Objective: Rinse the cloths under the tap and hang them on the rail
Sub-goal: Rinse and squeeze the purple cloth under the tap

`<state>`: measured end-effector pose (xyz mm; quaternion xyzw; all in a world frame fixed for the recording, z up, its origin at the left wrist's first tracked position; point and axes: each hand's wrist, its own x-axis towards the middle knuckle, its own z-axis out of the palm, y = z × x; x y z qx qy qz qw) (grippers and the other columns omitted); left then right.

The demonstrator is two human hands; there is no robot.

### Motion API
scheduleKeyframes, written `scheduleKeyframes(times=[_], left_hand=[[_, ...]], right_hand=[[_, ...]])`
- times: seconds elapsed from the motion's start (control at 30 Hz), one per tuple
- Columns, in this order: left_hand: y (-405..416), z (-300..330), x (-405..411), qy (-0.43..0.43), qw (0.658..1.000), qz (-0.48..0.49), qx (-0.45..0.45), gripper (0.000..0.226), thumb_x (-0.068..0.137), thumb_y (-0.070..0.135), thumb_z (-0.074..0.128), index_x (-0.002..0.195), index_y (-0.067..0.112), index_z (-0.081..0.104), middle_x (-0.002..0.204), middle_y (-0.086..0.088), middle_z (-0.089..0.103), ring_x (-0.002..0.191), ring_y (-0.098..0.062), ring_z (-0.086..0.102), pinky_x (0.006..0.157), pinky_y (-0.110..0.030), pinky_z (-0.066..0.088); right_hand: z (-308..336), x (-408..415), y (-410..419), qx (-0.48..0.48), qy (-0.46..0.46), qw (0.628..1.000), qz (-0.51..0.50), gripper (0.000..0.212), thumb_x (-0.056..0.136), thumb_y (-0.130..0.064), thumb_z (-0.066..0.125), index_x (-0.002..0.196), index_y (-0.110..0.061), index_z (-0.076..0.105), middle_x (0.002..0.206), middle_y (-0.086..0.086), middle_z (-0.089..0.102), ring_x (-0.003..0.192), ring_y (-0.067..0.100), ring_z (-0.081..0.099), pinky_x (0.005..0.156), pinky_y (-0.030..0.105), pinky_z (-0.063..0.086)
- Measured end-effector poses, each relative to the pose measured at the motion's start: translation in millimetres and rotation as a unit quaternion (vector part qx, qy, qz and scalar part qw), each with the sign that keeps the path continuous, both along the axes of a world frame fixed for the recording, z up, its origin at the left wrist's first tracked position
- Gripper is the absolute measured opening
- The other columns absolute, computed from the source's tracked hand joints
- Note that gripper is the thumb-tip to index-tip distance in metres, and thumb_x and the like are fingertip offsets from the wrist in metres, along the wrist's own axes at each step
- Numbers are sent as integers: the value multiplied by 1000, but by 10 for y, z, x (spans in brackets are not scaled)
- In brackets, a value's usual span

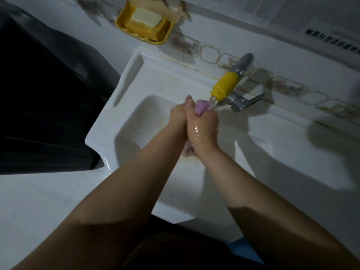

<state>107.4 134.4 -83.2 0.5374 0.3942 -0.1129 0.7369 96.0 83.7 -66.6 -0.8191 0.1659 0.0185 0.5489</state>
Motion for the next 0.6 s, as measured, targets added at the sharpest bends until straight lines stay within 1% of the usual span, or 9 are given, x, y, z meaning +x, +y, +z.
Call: scheduleKeyframes(times=[0.1,0.17,0.23,0.33,0.4,0.43,0.5,0.57,0.6], left_hand=[[-6,13,-77,1,997,-65,28,39,102,35,41,79,12,62,71,-8,64,66,-22,59,61,-28,48],[-59,62,-148,16,996,-90,5,46,101,38,44,69,10,62,57,-7,63,55,-18,60,60,-31,48],[-16,58,-182,9,988,-149,40,45,99,40,45,77,7,67,70,-9,68,63,-16,63,66,-30,51],[196,-140,-273,-18,981,-145,130,57,92,54,49,96,-1,63,90,-23,66,67,-18,62,59,-24,49],[283,-300,-409,46,984,-76,157,77,87,65,46,119,-4,55,124,-26,57,101,-32,62,82,-35,51],[305,-362,-493,110,986,-44,116,76,90,65,40,127,-1,52,130,-20,55,113,-33,56,90,-38,46],[274,-449,-654,207,973,-25,-99,78,94,68,22,124,4,53,116,-9,60,107,-26,57,89,-37,43],[219,-411,-728,181,940,-16,-288,89,88,76,12,115,5,59,108,-11,63,101,-25,57,88,-38,43],[200,-381,-721,141,936,-5,-322,91,87,77,12,115,5,60,111,-14,63,103,-28,57,93,-40,42]], right_hand=[[-22,36,-2,-80,22,997,13,36,88,-44,55,64,-17,50,75,11,65,74,28,61,71,35,48],[-101,289,-164,-91,53,994,32,31,89,-38,54,67,-18,49,76,7,64,76,28,63,71,34,50],[-141,373,-279,-75,72,993,58,32,93,-26,53,64,-21,40,66,0,52,65,22,55,65,32,43],[-149,307,-358,118,151,981,-6,29,96,-24,48,67,-21,45,60,-5,51,51,9,50,51,25,45],[-111,254,-380,250,218,942,-45,36,96,-30,48,62,-21,38,42,-7,39,35,7,36,38,14,31],[-66,217,-378,312,247,916,-43,41,96,-33,46,59,-21,32,36,-7,30,33,7,29,38,9,25],[40,126,-368,419,281,863,-40,49,98,-34,40,52,-20,34,30,-7,28,37,8,32,36,8,24],[101,-22,-405,476,294,829,-12,51,97,-33,39,49,-19,51,37,-2,44,46,10,44,38,12,31],[105,-120,-427,499,301,813,4,46,96,-32,41,56,-16,59,51,3,54,51,11,50,41,14,35]])
